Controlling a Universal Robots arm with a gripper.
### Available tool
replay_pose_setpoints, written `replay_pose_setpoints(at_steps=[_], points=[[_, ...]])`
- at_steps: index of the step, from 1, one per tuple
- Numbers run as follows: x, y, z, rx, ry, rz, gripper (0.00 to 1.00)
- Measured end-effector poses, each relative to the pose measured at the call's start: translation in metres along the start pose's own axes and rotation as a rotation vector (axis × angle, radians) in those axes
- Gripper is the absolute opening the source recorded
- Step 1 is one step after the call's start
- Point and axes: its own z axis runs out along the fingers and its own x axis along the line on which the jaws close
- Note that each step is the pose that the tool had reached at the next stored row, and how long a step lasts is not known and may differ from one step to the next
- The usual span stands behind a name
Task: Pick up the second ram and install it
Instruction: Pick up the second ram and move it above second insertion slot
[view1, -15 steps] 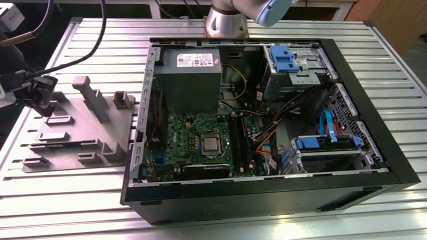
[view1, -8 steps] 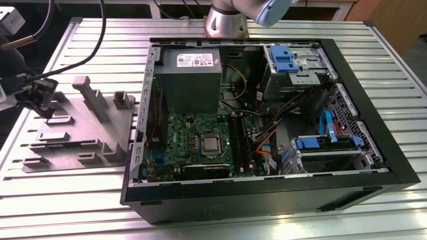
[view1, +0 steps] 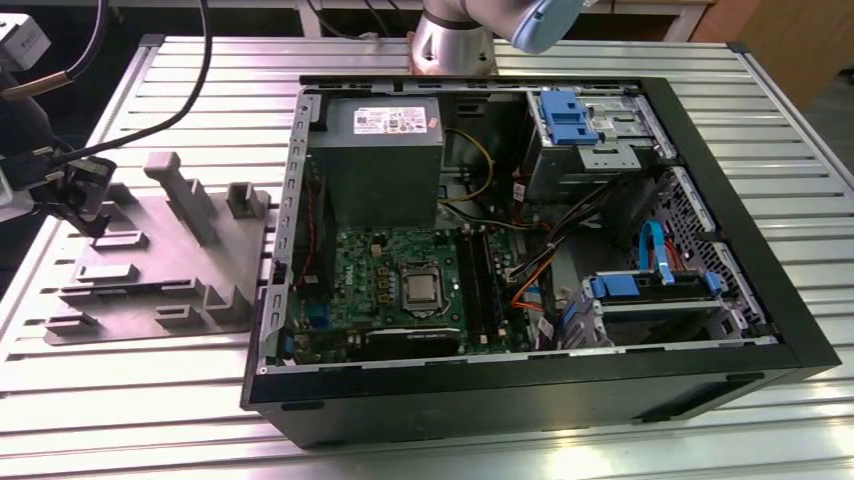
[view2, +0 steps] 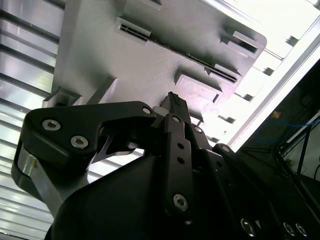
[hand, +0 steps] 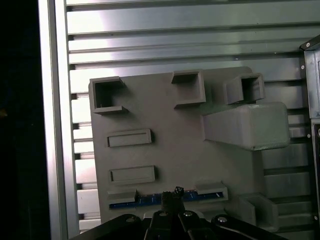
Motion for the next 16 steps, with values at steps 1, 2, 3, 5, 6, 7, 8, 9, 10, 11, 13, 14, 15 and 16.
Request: replay_pose_setpoints(at_steps=[1, 2, 3, 5, 6, 7, 8, 9, 10, 11, 13, 14, 15, 16], points=[[0.0000, 0.0000, 0.0000, 0.0000, 0.0000, 0.000, 0.10], [0.0000, 0.0000, 0.0000, 0.0000, 0.0000, 0.000, 0.10], [0.0000, 0.0000, 0.0000, 0.0000, 0.0000, 0.000, 0.10], [0.0000, 0.0000, 0.0000, 0.0000, 0.0000, 0.000, 0.10], [0.0001, 0.0000, 0.0000, 0.0000, 0.0000, 0.000, 0.10], [0.0001, 0.0000, 0.0000, 0.0000, 0.0000, 0.000, 0.10], [0.0001, 0.0000, 0.0001, 0.0000, 0.0000, 0.000, 0.10], [0.0001, 0.0000, 0.0001, 0.0000, 0.0000, 0.000, 0.10], [0.0001, 0.0000, 0.0001, 0.0000, 0.0001, 0.000, 0.10], [0.0001, 0.0000, 0.0001, 0.0000, 0.0001, -0.002, 0.10], [0.0001, 0.0000, 0.0003, -0.0003, 0.0004, -0.011, 0.10], [0.0001, 0.0000, 0.0003, -0.0005, 0.0008, -0.021, 0.10], [0.0000, 0.0000, 0.0004, -0.0009, 0.0013, -0.035, 0.10], [0.0000, 0.0000, 0.0005, -0.0015, 0.0019, -0.052, 0.10]])
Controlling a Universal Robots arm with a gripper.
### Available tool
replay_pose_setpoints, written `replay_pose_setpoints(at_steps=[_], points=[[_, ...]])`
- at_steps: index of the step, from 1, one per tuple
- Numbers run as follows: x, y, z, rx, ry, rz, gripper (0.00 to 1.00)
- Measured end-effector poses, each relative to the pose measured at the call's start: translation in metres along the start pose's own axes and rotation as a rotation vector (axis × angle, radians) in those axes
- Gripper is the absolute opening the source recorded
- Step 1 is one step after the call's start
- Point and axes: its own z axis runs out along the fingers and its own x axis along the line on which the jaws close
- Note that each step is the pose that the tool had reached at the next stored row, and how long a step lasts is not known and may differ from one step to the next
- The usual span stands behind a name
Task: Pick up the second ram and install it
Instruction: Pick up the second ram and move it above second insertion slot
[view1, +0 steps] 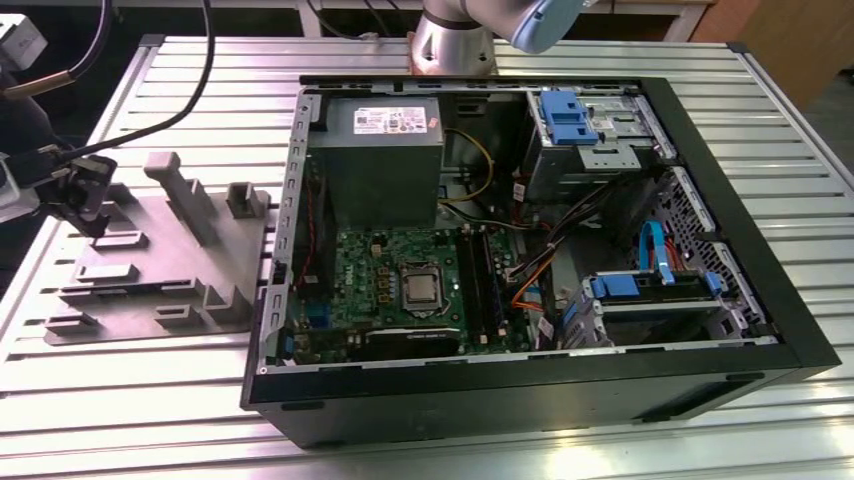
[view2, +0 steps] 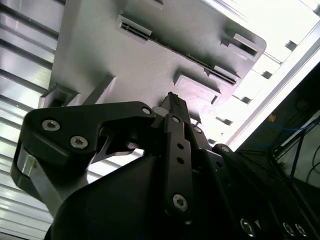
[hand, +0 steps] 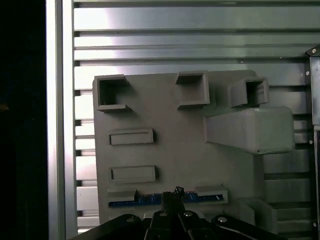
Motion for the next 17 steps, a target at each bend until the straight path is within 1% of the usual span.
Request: replay_pose_setpoints(at_steps=[17], points=[[0.0001, -0.0001, 0.0017, -0.0088, 0.0107, -0.309, 0.10]])
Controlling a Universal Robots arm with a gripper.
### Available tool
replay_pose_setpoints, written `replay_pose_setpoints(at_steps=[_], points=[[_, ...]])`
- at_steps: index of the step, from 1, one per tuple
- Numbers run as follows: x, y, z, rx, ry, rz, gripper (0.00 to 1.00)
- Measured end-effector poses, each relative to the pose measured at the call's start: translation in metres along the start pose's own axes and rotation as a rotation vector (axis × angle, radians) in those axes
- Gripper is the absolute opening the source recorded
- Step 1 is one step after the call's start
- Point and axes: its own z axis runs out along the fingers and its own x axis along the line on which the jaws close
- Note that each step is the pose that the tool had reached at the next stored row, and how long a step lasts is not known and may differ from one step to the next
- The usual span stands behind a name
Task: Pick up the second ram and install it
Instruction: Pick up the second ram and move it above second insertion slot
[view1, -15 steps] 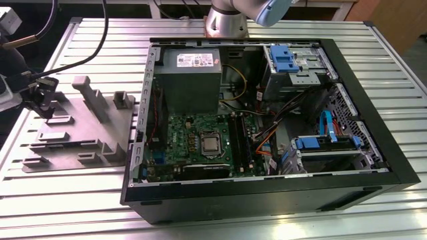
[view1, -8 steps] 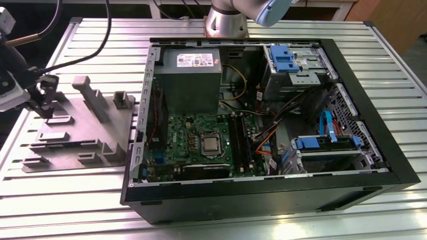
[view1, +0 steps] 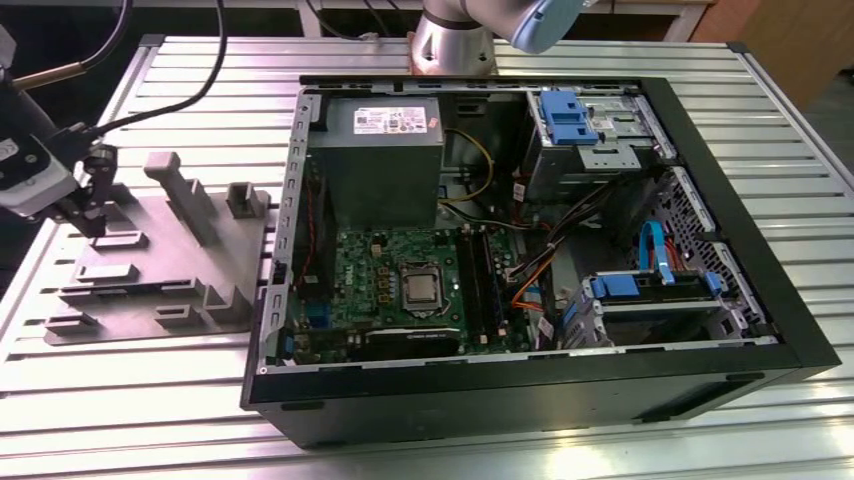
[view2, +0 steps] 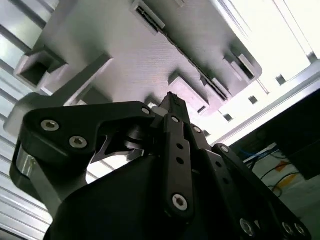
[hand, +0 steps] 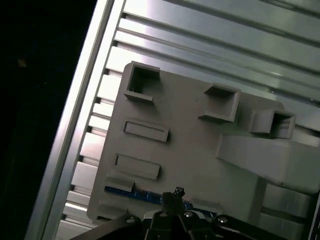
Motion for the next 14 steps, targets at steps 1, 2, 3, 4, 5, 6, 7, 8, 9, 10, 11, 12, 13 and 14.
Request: replay_pose_setpoints(at_steps=[1, 2, 3, 4, 5, 6, 7, 8, 9, 10, 11, 12, 13, 14], points=[[0.0000, 0.0000, 0.0001, -0.0005, 0.0006, -0.018, 0.10], [0.0000, 0.0000, 0.0002, -0.0010, 0.0012, -0.036, 0.10], [0.0000, 0.0000, 0.0002, -0.0015, 0.0019, -0.054, 0.10], [0.0000, 0.0000, 0.0003, -0.0020, 0.0025, -0.072, 0.10], [0.0000, 0.0000, 0.0004, -0.0026, 0.0032, -0.091, 0.10], [0.0000, 0.0000, 0.0005, -0.0031, 0.0038, -0.109, 0.10], [0.0000, 0.0000, 0.0006, -0.0036, 0.0045, -0.127, 0.10], [0.0000, 0.0000, 0.0007, -0.0041, 0.0051, -0.146, 0.10], [0.0000, 0.0000, 0.0007, -0.0047, 0.0057, -0.163, 0.10], [0.0000, 0.0000, 0.0008, -0.0051, 0.0063, -0.181, 0.10], [0.0000, 0.0000, 0.0010, -0.0057, 0.0069, -0.200, 0.10], [0.0000, 0.0000, 0.0010, -0.0062, 0.0076, -0.218, 0.10], [0.0000, 0.0000, 0.0011, -0.0067, 0.0083, -0.236, 0.10], [0.0000, -0.0001, 0.0013, -0.0072, 0.0088, -0.254, 0.10]])
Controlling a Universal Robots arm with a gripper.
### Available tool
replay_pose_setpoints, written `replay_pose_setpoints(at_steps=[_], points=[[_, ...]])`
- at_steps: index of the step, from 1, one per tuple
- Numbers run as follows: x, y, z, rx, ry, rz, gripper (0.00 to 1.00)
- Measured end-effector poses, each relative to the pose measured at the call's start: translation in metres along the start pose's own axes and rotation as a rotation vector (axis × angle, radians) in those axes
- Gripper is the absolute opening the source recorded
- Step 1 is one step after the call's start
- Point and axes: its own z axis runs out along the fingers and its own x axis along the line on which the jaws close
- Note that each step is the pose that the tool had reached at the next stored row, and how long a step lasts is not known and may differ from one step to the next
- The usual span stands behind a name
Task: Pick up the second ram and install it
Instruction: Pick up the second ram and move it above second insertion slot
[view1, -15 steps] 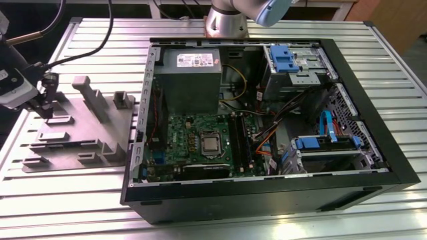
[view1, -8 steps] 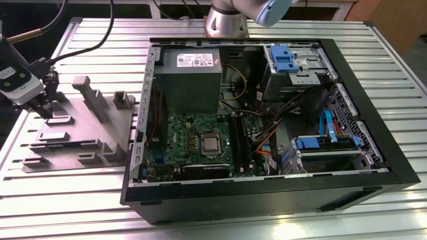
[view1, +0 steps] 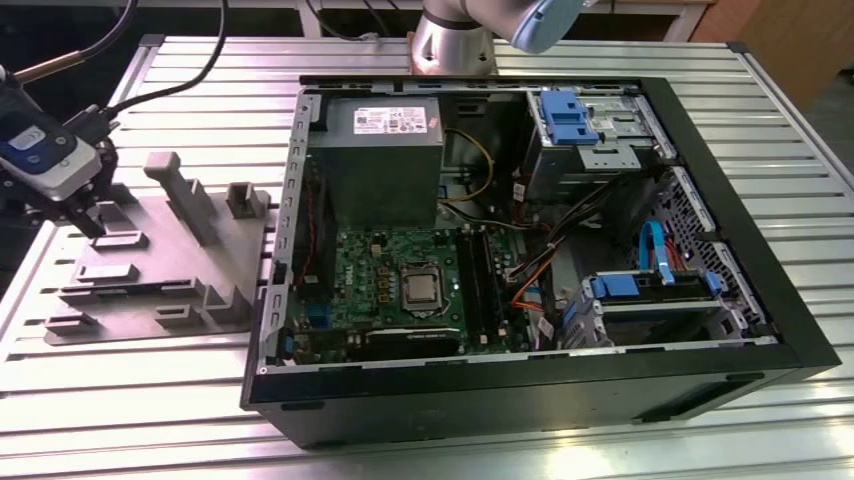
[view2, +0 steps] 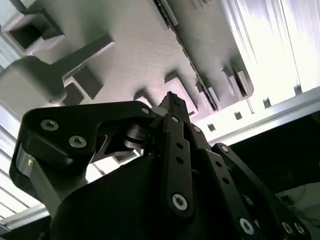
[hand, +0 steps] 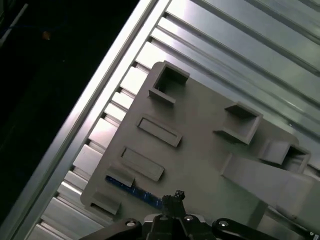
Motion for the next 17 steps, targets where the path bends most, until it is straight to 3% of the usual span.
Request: replay_pose_setpoints(at_steps=[17], points=[[0.0001, -0.0001, 0.0021, -0.0087, 0.0108, -0.309, 0.10]])
